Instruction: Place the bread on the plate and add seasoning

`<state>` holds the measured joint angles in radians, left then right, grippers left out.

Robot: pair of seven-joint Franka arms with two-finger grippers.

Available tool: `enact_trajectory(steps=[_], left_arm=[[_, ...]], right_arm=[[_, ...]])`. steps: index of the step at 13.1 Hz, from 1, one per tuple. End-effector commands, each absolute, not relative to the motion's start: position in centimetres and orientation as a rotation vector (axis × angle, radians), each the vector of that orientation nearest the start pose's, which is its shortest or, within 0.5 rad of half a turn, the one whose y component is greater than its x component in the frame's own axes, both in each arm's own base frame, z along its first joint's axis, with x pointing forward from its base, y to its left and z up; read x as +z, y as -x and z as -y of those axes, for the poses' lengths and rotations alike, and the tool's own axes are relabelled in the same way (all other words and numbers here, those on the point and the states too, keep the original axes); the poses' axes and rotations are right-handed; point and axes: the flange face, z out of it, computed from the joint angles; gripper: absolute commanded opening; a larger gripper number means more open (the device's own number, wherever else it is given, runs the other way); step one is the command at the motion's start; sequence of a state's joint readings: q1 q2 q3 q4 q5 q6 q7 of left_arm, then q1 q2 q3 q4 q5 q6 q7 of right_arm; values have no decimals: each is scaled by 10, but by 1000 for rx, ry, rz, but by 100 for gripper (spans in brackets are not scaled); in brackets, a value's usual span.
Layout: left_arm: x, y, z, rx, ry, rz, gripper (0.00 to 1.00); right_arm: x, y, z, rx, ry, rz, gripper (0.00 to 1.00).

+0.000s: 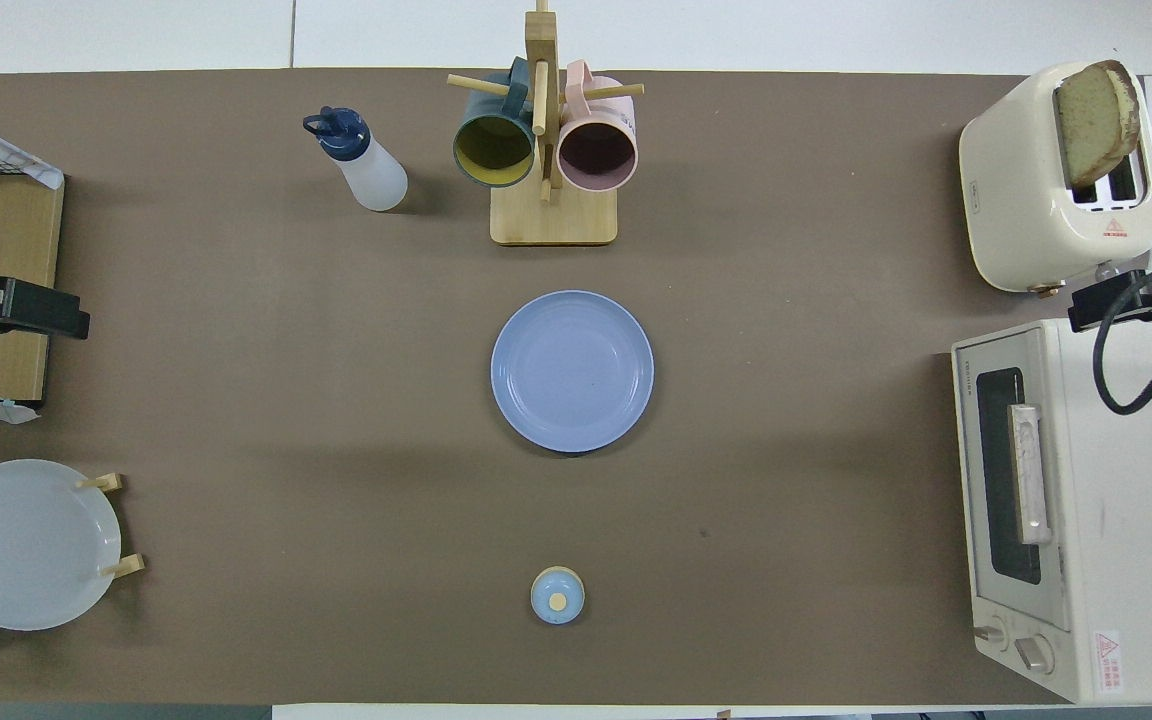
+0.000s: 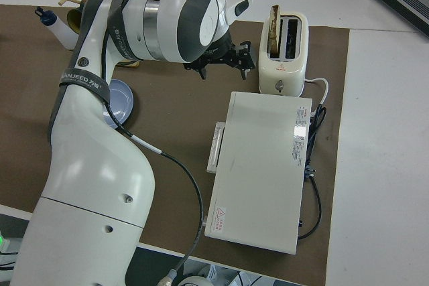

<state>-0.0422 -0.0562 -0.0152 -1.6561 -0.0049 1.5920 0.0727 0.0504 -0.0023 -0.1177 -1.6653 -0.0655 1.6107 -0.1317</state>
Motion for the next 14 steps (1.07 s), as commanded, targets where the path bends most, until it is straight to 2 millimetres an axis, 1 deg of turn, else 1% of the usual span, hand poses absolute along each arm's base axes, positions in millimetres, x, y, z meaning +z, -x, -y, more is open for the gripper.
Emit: enact_trajectory(steps=[1, 6, 9, 12, 13, 14], left_arm=[[618, -528, 31, 29, 3138, -190, 100], [619, -529, 26, 24, 3137, -176, 100], [619, -529, 14, 26, 3140, -137, 100], [618, -529, 22, 22, 3138, -164, 100], [615, -526, 25, 26, 3137, -183, 100], [607, -524, 26, 31, 3136, -185, 100]], right_arm=[[584, -547, 45, 98, 3175, 129, 100], [584, -547, 46, 98, 3175, 127, 100], [584, -547, 45, 98, 3175, 129, 100], [584, -547, 45, 98, 3175, 129, 100], [584, -547, 45, 98, 3175, 129, 100], [584, -547, 45, 98, 3175, 129, 100]])
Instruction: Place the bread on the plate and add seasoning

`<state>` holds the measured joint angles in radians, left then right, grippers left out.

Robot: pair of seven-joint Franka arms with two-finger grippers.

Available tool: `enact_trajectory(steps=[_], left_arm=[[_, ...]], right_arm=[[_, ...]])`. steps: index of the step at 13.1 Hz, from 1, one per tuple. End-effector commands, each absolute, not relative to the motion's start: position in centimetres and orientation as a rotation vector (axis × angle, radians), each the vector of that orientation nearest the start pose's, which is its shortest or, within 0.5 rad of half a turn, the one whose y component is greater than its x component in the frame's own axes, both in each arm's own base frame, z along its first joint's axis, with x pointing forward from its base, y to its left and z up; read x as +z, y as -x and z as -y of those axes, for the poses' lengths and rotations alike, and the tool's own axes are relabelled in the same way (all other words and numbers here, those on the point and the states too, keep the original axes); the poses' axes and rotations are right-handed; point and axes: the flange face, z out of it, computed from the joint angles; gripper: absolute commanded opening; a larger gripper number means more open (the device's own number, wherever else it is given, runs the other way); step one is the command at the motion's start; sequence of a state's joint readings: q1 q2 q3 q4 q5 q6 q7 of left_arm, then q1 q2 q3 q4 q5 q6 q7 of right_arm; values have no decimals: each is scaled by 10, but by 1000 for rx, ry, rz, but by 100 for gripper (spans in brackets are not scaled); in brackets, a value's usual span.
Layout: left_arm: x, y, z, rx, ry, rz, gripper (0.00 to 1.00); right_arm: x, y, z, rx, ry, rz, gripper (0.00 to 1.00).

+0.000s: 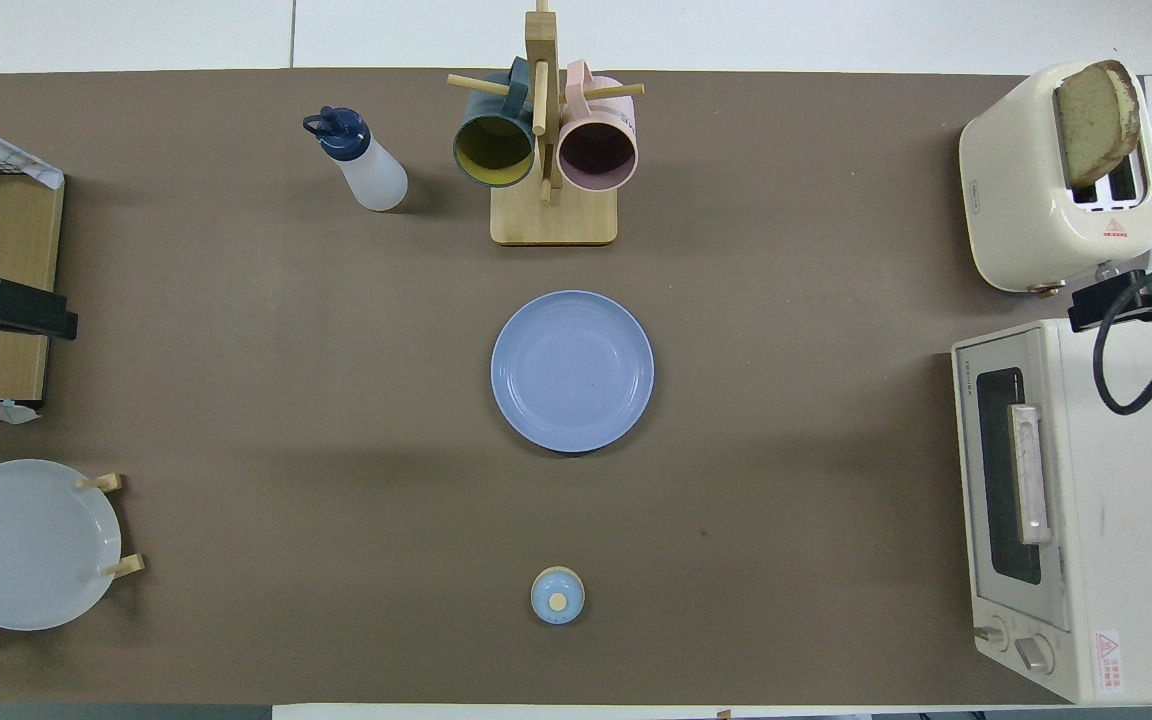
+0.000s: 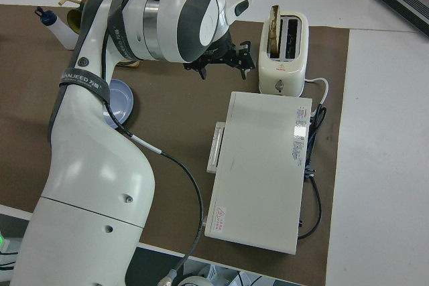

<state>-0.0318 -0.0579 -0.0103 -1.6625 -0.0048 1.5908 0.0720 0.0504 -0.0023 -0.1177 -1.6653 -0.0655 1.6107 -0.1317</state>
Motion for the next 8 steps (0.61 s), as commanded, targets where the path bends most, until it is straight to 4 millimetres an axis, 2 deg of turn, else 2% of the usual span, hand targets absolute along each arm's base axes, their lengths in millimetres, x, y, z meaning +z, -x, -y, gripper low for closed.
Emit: enact_trajectory(steps=[1, 3, 6, 8], left_arm=[[603, -523, 29, -16, 3135, -195, 100], [587, -519, 43, -141, 3129, -237, 100], [556, -495, 77, -286, 3114, -349, 100], [536, -481, 92, -371, 3106, -396, 100]], right_arm=[[584, -547, 45, 98, 3175, 129, 100], [584, -547, 45, 98, 3175, 129, 100], [584, -547, 45, 97, 3173, 129, 100], [584, -547, 45, 98, 3175, 129, 100]])
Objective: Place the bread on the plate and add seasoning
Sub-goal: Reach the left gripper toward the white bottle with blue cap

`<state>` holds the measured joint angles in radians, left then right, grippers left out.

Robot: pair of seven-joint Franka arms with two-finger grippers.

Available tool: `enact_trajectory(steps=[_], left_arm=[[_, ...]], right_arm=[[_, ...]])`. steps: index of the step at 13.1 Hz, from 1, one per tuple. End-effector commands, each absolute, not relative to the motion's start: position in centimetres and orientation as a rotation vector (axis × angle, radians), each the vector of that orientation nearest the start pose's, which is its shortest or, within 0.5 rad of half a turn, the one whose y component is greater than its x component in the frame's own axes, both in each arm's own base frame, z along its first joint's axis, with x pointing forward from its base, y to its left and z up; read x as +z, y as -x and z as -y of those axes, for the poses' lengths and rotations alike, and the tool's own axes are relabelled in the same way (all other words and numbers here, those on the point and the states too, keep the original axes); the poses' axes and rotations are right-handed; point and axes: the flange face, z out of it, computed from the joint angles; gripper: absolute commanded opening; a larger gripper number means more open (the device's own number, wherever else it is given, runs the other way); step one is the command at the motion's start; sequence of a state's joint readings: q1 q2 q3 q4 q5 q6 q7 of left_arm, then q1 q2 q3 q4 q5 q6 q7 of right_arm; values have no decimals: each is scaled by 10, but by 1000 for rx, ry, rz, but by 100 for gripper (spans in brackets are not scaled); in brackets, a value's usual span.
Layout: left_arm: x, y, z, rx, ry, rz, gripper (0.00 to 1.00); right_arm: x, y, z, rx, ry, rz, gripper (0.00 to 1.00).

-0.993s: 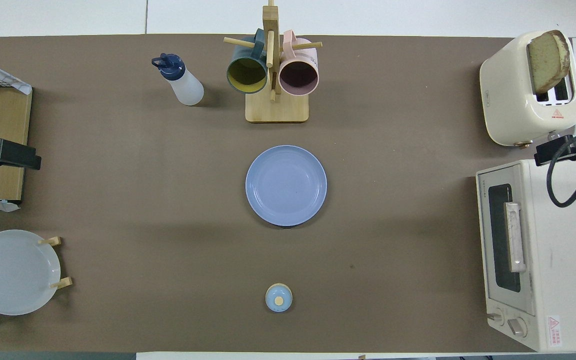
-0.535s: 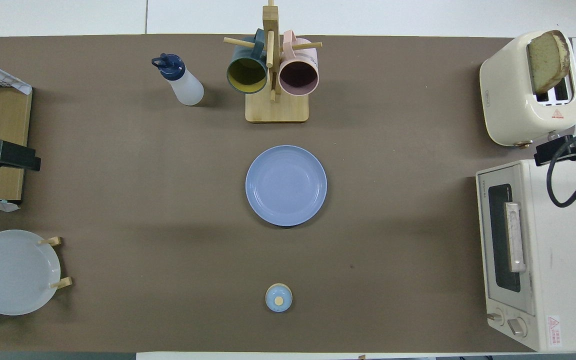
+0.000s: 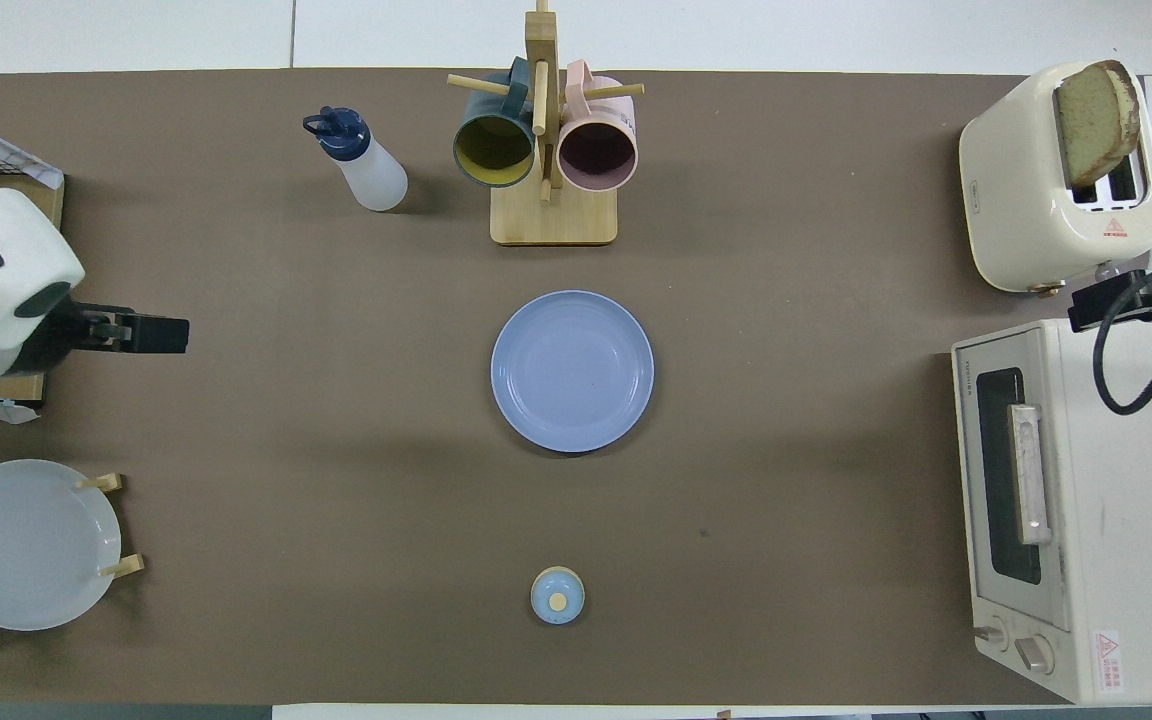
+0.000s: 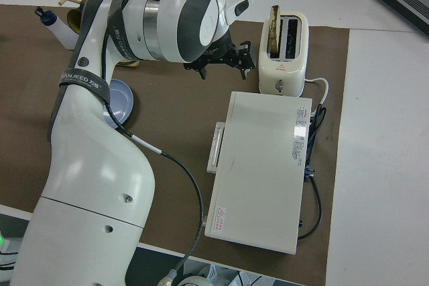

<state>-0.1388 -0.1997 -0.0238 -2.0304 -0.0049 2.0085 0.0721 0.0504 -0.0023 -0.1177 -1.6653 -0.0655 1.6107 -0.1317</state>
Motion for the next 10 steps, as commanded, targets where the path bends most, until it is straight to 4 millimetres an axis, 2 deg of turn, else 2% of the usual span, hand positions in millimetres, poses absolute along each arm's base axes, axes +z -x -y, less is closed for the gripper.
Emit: enact_trajectory(steps=[1, 4, 7, 10], left_arm=[[525, -475, 100, -424, 3100, -420, 100], [477, -459, 124, -585, 3080, -496, 100], [433, -445, 132, -747, 3078, -445, 100], [382, -452, 137, -939, 3054, -437, 100]], right_arm=[[584, -547, 46, 98, 3175, 127, 100], [584, -547, 45, 97, 3173, 129, 100], [584, -547, 46, 98, 3175, 127, 100], [584, -547, 45, 97, 3173, 129, 100]])
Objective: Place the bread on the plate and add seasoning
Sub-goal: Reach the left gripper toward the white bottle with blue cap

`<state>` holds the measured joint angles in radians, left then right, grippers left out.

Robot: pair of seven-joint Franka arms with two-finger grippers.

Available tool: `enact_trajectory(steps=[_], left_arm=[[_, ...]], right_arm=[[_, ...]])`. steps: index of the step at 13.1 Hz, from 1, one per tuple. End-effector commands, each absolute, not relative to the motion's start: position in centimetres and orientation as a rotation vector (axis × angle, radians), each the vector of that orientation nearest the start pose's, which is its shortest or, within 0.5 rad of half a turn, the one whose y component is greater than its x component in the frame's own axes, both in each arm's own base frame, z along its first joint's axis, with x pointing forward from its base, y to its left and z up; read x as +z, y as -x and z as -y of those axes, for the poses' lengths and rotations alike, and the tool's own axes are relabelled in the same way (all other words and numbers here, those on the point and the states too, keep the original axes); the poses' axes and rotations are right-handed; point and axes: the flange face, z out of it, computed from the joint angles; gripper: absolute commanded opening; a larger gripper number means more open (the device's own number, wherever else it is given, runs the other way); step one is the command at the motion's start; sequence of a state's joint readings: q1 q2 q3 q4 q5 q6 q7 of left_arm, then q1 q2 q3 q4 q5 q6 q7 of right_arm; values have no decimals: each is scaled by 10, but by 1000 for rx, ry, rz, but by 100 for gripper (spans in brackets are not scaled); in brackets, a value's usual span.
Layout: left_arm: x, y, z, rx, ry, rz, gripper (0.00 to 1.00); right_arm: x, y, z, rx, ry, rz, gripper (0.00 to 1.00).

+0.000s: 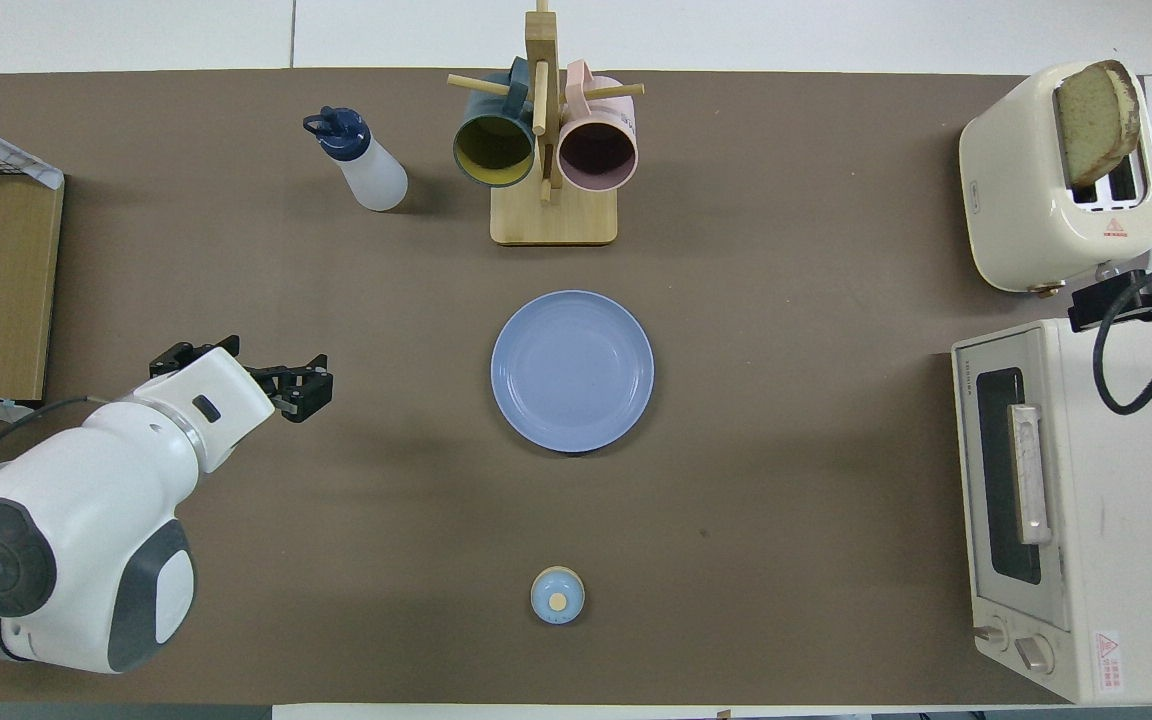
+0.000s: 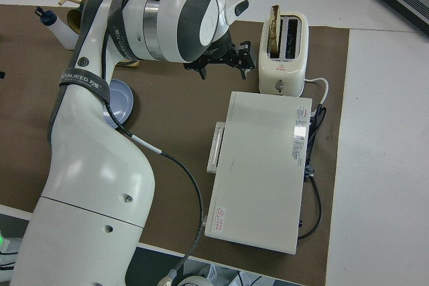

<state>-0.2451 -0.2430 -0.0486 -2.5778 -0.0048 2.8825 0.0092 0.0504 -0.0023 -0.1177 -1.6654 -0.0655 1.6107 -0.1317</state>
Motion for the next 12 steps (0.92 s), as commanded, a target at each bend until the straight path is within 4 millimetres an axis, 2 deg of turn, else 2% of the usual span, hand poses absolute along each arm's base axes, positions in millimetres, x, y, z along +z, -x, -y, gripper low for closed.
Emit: enact_trajectory(steps=[1, 4, 8, 11, 12], left_arm=[[370, -459, 136, -984, 3049, -414, 100], [337, -471, 135, -1209, 3016, -333, 100], [335, -481, 133, -1328, 2986, -271, 100], [332, -487, 138, -1328, 2999, -231, 100], [323, -484, 155, -1306, 3024, -240, 100]], right_arm=[[584, -547, 45, 97, 3173, 129, 100], [584, -547, 45, 97, 3173, 129, 100], [584, -547, 45, 97, 3173, 129, 100], [584, -547, 45, 97, 3173, 129, 100], [584, -547, 45, 97, 3173, 129, 100]])
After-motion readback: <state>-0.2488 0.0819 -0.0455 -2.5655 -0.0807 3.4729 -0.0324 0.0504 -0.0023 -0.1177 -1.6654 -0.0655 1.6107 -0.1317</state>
